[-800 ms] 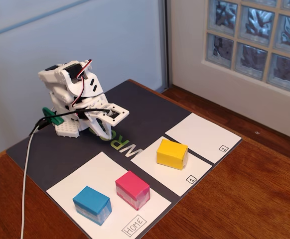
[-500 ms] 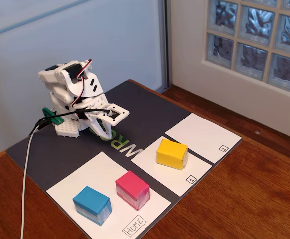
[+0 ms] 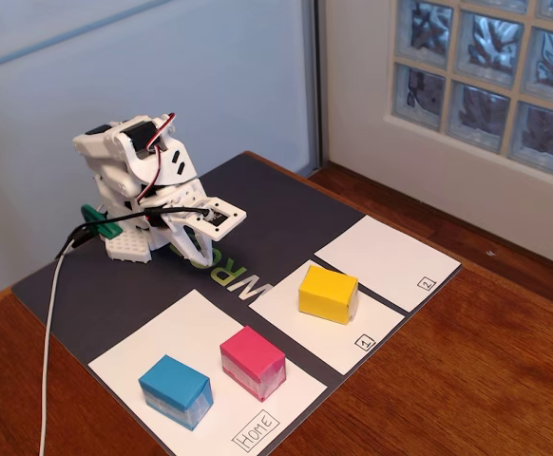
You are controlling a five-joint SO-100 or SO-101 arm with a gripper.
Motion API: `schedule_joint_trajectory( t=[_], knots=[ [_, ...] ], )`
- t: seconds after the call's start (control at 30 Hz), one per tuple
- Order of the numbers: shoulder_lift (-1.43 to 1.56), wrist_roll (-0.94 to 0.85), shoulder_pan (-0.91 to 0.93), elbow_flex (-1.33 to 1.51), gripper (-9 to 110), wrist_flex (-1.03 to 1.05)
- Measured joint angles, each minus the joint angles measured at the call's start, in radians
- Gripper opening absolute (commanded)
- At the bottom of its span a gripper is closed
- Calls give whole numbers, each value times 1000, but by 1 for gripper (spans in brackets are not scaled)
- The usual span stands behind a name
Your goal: Move box blue to zone 2
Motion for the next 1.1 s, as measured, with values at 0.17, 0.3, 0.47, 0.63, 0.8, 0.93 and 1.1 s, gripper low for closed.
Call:
schedule_joint_trajectory(
  t=[0.17,0.3,0.47,0.63,0.8,0.93,1.1],
  knots=[
    [0,0,0,0,0,0],
    [0,0,0,0,0,0],
    [0,0,0,0,0,0],
    [0,-17,-18,2,0,-6],
    [0,-18,-207,5,0,-9],
    [0,8,-184,12,0,-15],
    [0,5,-91,46,0,-48]
  ],
)
